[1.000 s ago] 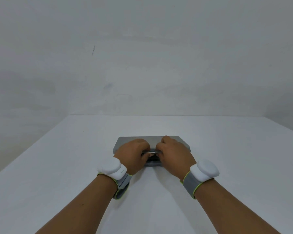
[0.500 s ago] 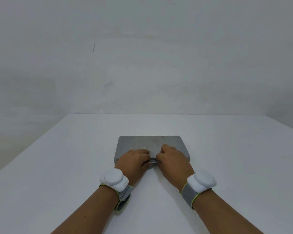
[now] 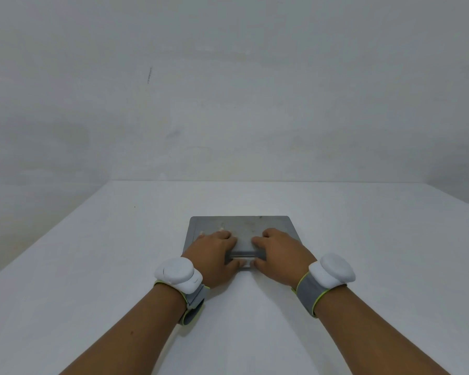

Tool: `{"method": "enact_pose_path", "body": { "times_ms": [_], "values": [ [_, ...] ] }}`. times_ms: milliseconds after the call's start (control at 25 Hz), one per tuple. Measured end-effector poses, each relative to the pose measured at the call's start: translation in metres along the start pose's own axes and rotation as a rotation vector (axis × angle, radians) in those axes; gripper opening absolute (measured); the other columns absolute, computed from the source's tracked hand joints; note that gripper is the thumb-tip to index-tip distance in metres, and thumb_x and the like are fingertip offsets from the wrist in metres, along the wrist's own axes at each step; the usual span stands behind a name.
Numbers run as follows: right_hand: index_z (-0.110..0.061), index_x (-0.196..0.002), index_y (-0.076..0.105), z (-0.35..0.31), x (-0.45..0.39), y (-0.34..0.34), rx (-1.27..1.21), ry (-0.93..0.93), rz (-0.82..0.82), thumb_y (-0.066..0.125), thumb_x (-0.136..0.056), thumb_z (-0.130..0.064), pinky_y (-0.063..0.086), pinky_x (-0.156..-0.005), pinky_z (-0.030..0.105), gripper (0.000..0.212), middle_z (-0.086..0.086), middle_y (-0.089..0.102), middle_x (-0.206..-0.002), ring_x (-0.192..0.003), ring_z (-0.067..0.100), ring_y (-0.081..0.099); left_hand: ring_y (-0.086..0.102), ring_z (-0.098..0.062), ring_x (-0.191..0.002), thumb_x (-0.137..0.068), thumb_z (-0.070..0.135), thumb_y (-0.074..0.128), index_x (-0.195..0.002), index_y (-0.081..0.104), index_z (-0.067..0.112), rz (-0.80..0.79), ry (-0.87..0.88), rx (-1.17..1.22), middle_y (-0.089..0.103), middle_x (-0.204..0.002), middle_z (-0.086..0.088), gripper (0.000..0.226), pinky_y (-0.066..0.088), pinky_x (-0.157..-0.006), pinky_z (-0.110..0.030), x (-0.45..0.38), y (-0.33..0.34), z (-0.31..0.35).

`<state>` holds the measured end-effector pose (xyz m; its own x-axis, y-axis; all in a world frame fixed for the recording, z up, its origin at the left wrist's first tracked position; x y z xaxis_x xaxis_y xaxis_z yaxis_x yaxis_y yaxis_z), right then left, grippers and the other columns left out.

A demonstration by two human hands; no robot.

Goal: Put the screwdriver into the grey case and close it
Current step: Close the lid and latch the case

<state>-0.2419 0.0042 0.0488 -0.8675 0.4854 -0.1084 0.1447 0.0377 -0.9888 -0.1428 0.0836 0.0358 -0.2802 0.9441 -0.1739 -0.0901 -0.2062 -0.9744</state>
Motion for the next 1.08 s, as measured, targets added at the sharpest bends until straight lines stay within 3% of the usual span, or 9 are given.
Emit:
{"method": "enact_pose_path", "body": {
  "times_ms": [240,480,960,1080],
  "values": [
    [-0.015,-0.108,0.057,-0.001,0.001,0.006,0.025,0.002,0.081,0.052,-0.086,-0.032,0.049,-0.076,0.035,0.029,0.009,0.055,-0.106,-0.094,0.028,0.055,0.037,-0.022,-0.135,-0.091,0.036,0.051,-0.139,0.040,0.017,-0.016,-0.006,-0.028,0.041,-0.147,-0.003,0.053,0.017,-0.117,-0.044,0.000,0.008,-0.004],
    [-0.015,-0.114,0.052,-0.002,0.000,0.014,0.057,-0.024,0.153,0.045,-0.090,-0.029,0.043,-0.080,0.036,0.028,0.009,0.057,-0.105,-0.097,0.028,0.055,0.032,-0.020,-0.139,-0.092,0.035,0.049,-0.139,0.038,0.018,-0.019,-0.007,-0.056,0.037,-0.150,-0.002,0.051,0.021,-0.117,-0.044,-0.003,0.013,-0.006],
    [-0.014,-0.119,0.048,-0.004,0.000,0.020,0.162,0.027,0.118,0.040,-0.092,-0.029,0.041,-0.089,0.041,0.032,0.010,0.057,-0.114,-0.107,0.028,0.052,0.029,-0.018,-0.141,-0.093,0.038,0.047,-0.138,0.039,0.021,-0.006,-0.031,-0.094,0.036,-0.152,0.000,0.050,0.024,-0.115,-0.046,-0.007,0.018,-0.008],
    [-0.012,-0.115,0.051,-0.006,-0.002,0.018,0.163,0.032,0.103,0.041,-0.092,-0.028,0.042,-0.085,0.040,0.030,0.010,0.058,-0.111,-0.102,0.029,0.054,0.028,-0.017,-0.142,-0.092,0.039,0.047,-0.138,0.040,0.021,-0.006,-0.042,-0.096,0.035,-0.152,0.000,0.050,0.023,-0.116,-0.046,-0.008,0.020,-0.009]
  ]
}}
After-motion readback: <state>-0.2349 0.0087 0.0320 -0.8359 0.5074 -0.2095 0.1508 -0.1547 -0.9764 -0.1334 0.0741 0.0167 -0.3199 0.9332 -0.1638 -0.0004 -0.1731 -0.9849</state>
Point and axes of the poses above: each hand's wrist, its own x-axis away from the middle knuckle, its own y-axis out of the palm, z = x × y, the point moved 6 cm from there along -x, towards the middle knuckle
